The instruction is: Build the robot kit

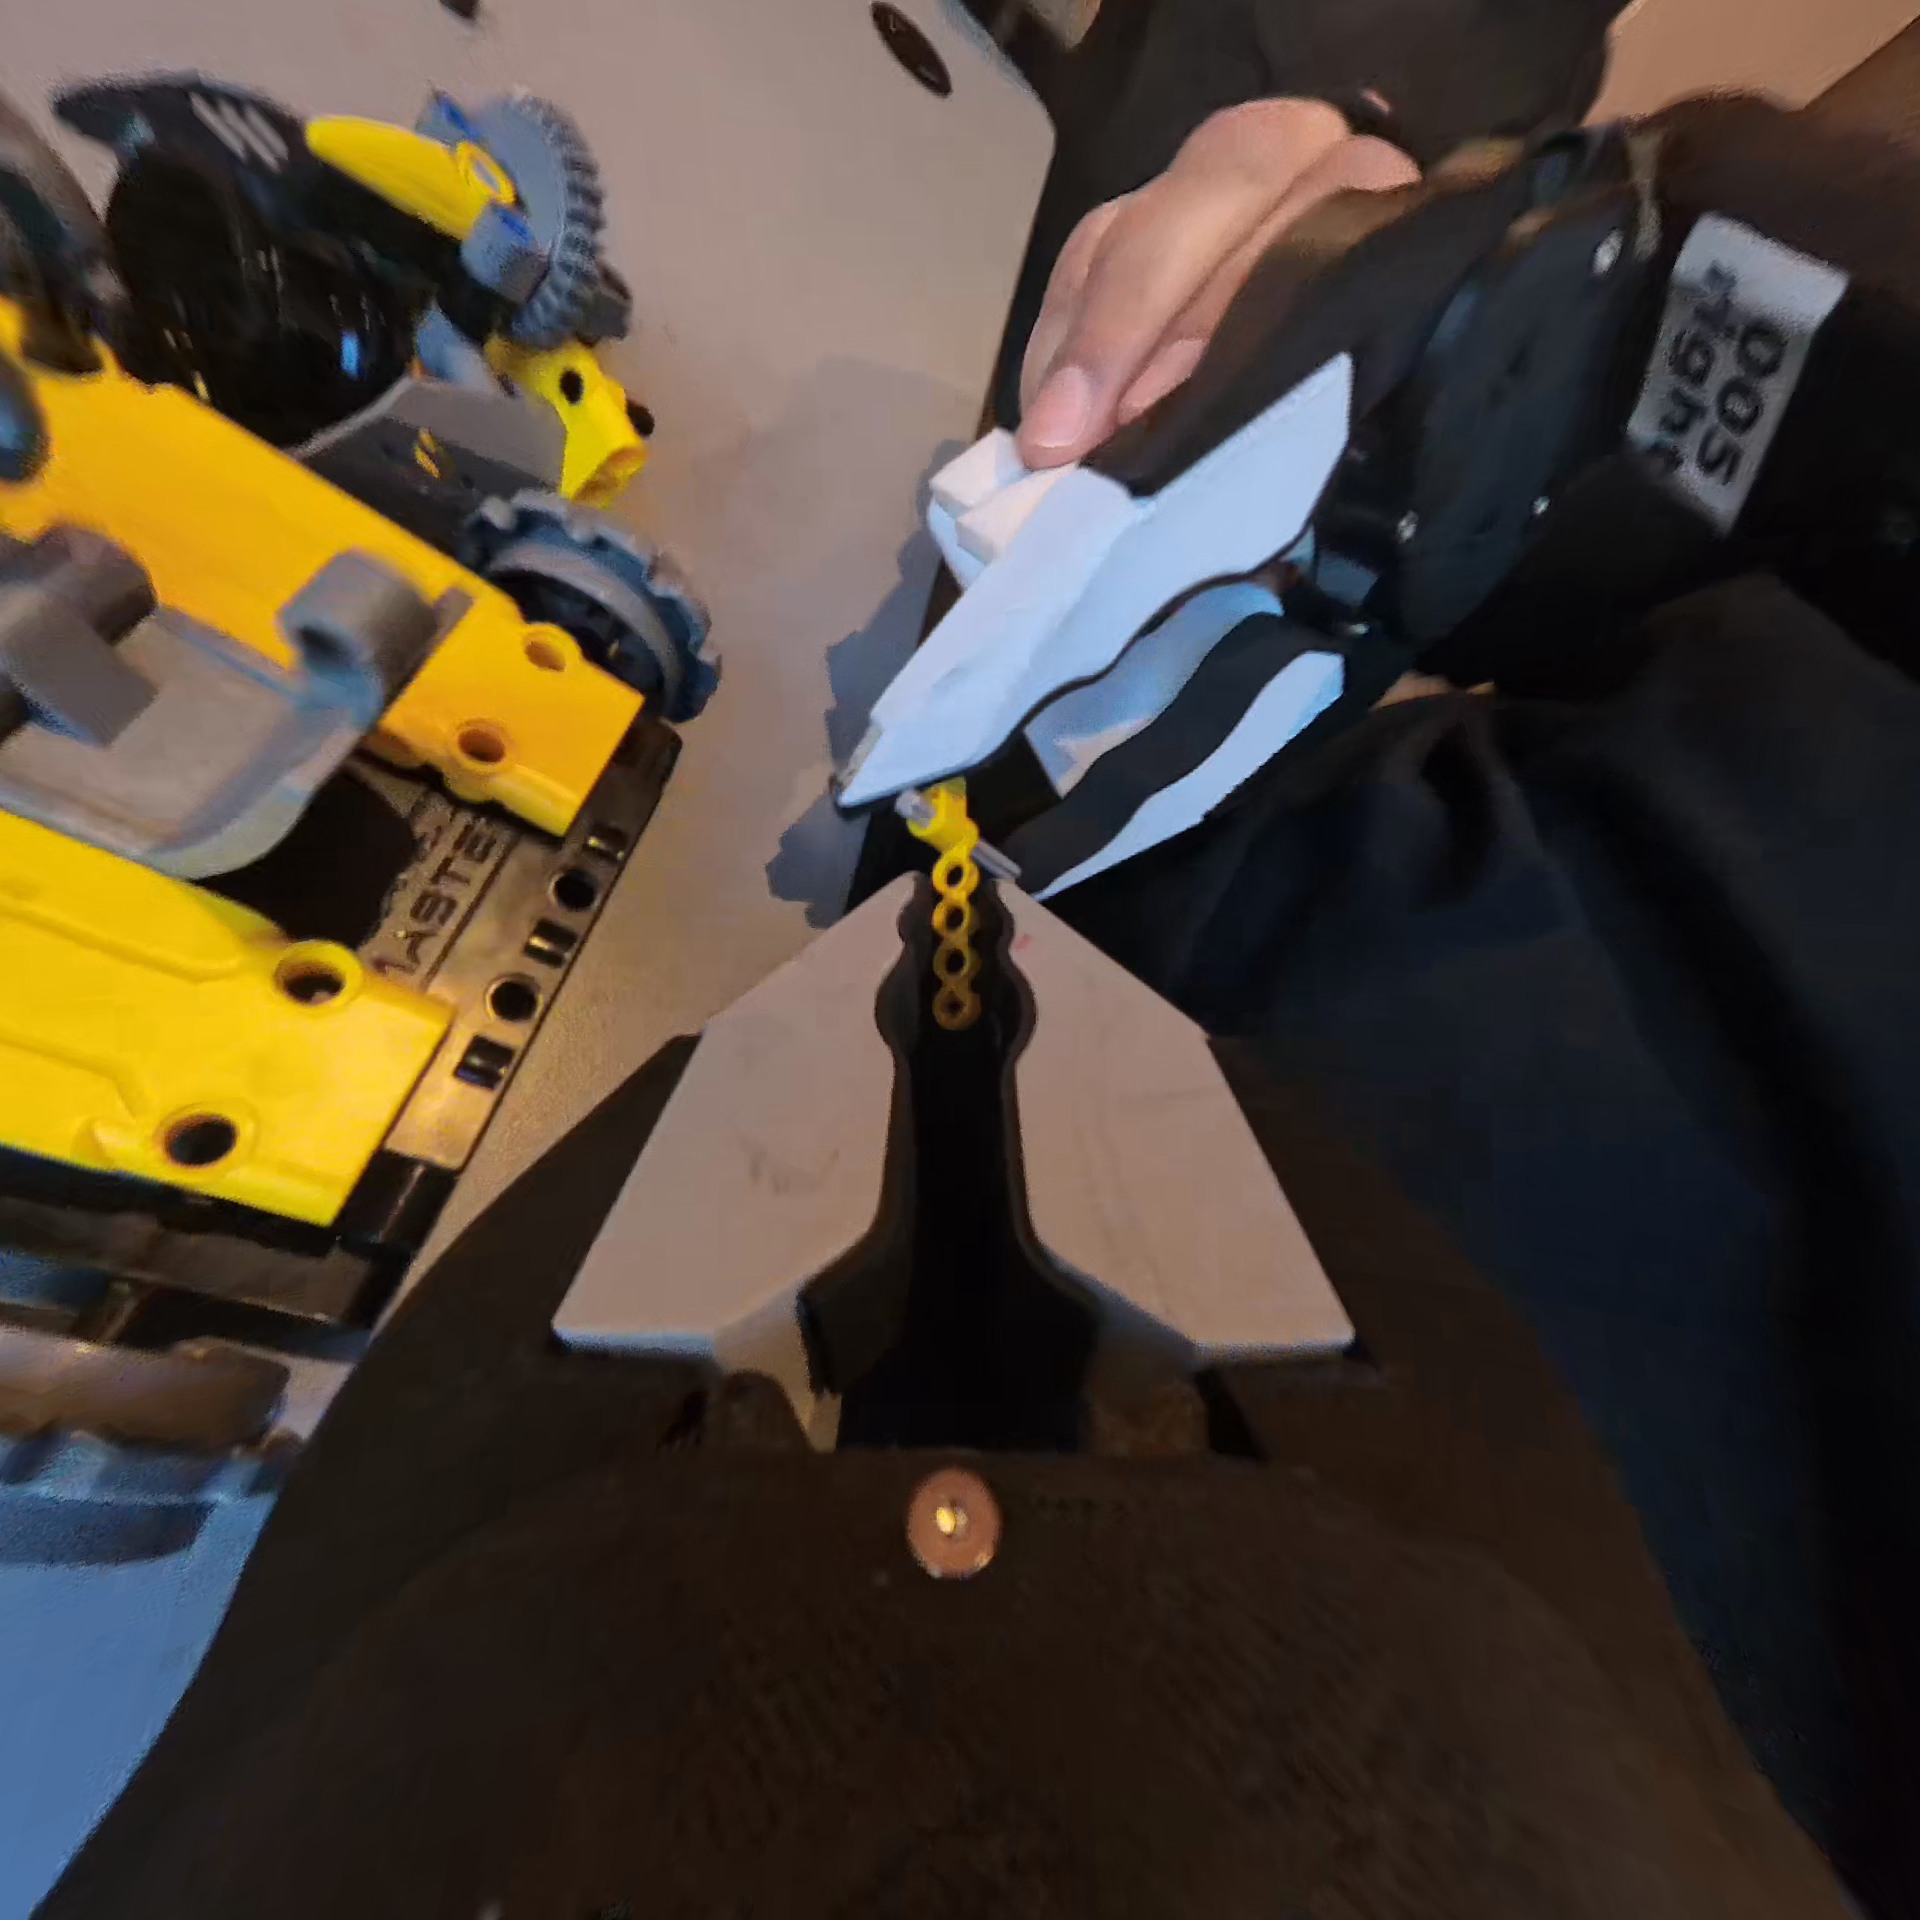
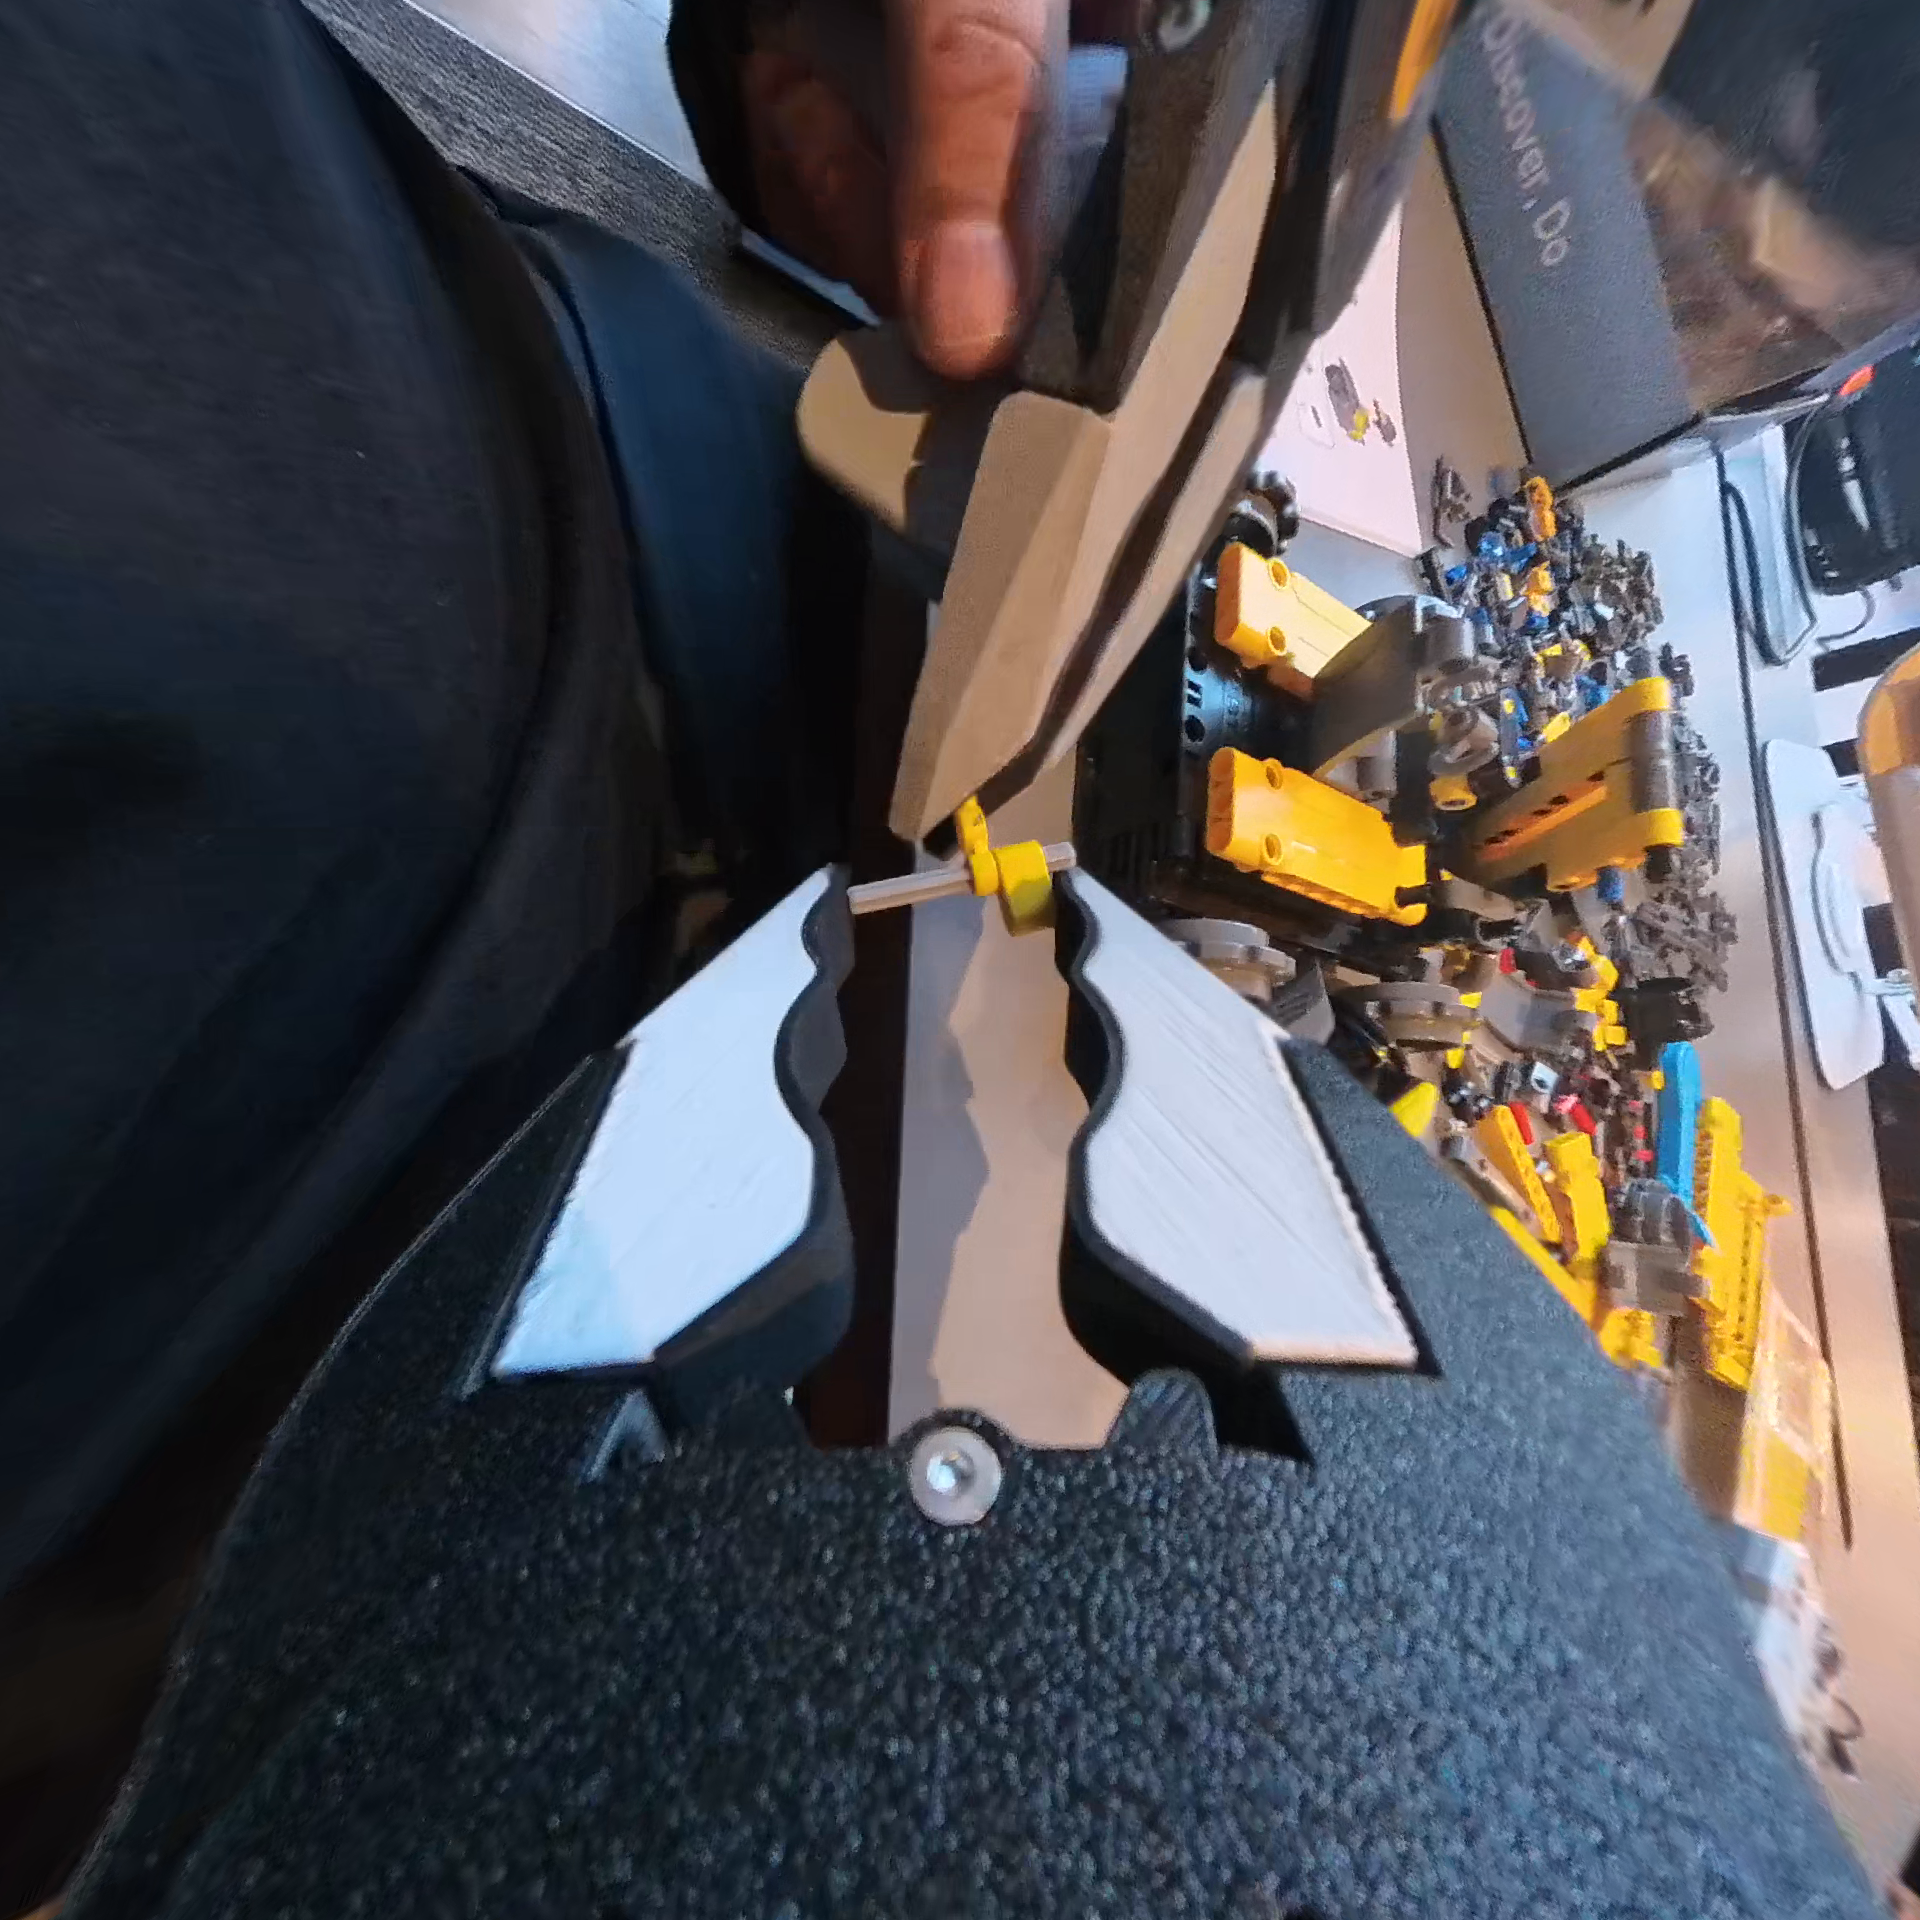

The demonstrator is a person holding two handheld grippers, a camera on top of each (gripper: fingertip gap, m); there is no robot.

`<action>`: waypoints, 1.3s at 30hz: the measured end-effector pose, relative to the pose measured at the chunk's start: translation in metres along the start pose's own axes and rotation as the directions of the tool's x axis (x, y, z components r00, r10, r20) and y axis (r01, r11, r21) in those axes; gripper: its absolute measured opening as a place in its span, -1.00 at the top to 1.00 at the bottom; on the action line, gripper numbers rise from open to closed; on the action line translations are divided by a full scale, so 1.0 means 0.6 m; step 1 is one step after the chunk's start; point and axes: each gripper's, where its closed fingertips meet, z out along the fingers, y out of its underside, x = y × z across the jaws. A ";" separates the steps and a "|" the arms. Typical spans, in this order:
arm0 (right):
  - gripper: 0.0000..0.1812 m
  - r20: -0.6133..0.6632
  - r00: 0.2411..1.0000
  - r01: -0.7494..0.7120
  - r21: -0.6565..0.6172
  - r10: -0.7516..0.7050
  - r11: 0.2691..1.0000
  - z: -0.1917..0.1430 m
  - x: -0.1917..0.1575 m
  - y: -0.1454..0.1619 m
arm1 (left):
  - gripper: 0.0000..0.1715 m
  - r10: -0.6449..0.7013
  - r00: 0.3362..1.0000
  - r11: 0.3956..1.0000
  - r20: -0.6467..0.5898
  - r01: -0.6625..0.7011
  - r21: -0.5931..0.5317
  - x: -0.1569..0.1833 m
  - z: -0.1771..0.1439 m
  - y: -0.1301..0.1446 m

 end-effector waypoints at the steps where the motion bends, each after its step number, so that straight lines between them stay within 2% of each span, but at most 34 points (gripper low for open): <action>1: 0.57 0.010 1.000 -0.012 0.004 0.012 1.000 0.002 -0.003 0.000 | 0.93 0.054 0.998 0.999 0.043 -0.054 -0.003 0.000 0.000 -0.002; 4: 0.58 0.015 1.000 -0.023 0.017 0.022 1.000 0.004 -0.006 -0.003 | 0.95 0.194 0.969 0.981 0.154 -0.186 -0.060 -0.003 0.002 0.001; 8: 0.58 0.015 1.000 -0.011 0.011 0.011 1.000 0.004 -0.010 -0.004 | 0.95 0.257 0.948 0.965 0.187 -0.241 -0.101 -0.004 0.002 0.006; 14: 0.59 0.053 0.999 0.016 -0.053 -0.013 0.998 0.012 -0.032 0.003 | 0.96 0.238 0.960 0.965 0.146 -0.216 -0.147 -0.005 0.013 0.029; 23: 0.61 0.076 0.997 0.010 -0.086 -0.003 0.996 0.020 -0.049 0.004 | 0.97 0.217 0.963 0.966 0.158 -0.189 -0.175 -0.006 0.016 0.046; 26: 0.60 0.086 0.996 -0.019 -0.057 0.023 0.998 0.020 -0.048 0.000 | 0.96 0.217 0.963 0.969 0.160 -0.193 -0.157 -0.005 0.013 0.044; 33: 0.57 -0.004 0.992 -0.126 0.055 0.127 0.991 0.013 -0.012 -0.007 | 0.96 0.252 0.945 0.965 0.208 -0.261 0.019 -0.012 -0.009 0.016; 37: 0.55 0.023 0.965 -0.264 0.118 0.263 0.957 0.008 -0.010 -0.003 | 0.96 0.329 0.886 0.925 0.327 -0.372 0.075 -0.023 -0.029 0.006; 39: 0.55 0.045 0.944 -0.331 0.173 0.328 0.928 0.004 -0.010 -0.010 | 0.95 0.404 0.804 0.875 0.436 -0.479 0.072 -0.026 -0.044 -0.004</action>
